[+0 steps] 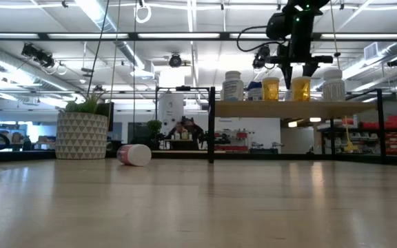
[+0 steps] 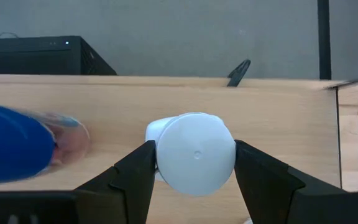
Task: Pick and place medicine bottles onto shelf by color
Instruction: Put the white blue pill bottle on the shelf aligned with the orange pill bottle, then put the pink pill bottle on the shelf aligned with the white green pill bottle
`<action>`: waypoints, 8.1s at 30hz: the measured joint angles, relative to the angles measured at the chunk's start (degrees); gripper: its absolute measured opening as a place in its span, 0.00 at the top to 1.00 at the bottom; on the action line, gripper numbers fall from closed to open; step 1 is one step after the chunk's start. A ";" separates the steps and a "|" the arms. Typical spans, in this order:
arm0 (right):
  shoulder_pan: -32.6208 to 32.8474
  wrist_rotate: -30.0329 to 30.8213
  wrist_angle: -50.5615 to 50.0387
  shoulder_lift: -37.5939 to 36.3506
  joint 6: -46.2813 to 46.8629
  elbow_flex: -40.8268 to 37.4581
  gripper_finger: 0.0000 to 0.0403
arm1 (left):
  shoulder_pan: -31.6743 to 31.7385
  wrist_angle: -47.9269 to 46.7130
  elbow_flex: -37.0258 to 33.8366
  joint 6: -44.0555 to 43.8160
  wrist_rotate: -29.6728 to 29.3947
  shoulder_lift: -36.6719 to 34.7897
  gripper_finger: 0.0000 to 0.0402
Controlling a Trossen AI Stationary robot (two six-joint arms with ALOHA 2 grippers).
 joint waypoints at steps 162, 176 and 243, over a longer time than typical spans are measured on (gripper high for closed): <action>52.10 -2.96 20.74 -10.88 -3.75 0.02 0.26 | -18.60 -26.17 15.19 6.58 -9.03 23.69 0.57; 52.36 -0.23 23.51 -10.24 -4.26 0.08 0.17 | -19.65 -22.82 15.19 8.06 -9.06 23.69 0.56; 25.35 4.05 -7.84 -11.86 1.96 9.33 0.53 | -11.10 -44.61 38.18 12.19 -24.28 23.08 0.25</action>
